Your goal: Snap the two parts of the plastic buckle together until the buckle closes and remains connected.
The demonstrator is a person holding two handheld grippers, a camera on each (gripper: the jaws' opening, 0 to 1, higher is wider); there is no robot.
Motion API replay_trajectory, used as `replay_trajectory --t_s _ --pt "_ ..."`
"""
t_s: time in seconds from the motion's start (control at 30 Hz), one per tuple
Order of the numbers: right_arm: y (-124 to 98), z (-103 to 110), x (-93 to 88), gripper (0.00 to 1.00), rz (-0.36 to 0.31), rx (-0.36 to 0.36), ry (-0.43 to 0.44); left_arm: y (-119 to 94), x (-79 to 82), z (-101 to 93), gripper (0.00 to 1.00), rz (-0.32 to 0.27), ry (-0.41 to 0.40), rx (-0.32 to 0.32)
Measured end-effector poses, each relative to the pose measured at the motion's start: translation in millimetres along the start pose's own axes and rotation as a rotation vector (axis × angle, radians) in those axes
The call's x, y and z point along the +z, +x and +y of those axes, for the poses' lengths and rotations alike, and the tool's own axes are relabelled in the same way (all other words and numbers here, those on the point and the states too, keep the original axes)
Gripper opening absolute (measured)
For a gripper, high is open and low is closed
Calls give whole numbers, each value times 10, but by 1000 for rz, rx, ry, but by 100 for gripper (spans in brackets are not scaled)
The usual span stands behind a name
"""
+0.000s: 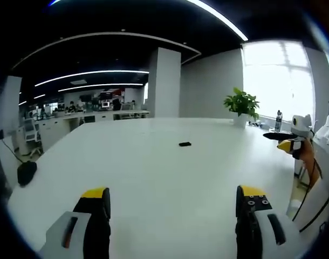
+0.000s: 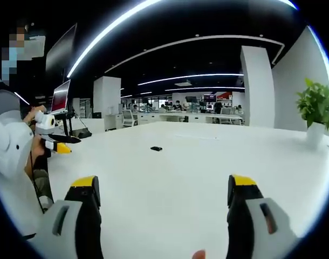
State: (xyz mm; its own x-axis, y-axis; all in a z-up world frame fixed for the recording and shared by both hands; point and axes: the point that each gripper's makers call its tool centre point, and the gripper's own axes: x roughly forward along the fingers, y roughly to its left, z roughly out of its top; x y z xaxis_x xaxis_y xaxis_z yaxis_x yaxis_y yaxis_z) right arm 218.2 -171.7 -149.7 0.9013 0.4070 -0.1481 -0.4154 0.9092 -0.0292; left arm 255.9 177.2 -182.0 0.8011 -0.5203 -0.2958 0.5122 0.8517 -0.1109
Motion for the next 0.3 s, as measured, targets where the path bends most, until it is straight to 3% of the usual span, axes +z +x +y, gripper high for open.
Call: replay_trajectory --t_s 0.17,0.3 --pt "-18 -27 -23 99 -2 -7 7 26 51 -62 99 -37 -13 -37" --pt "-34 -46 -44 99 1 -13 12 42 40 -36 99 -25 -1 -18"
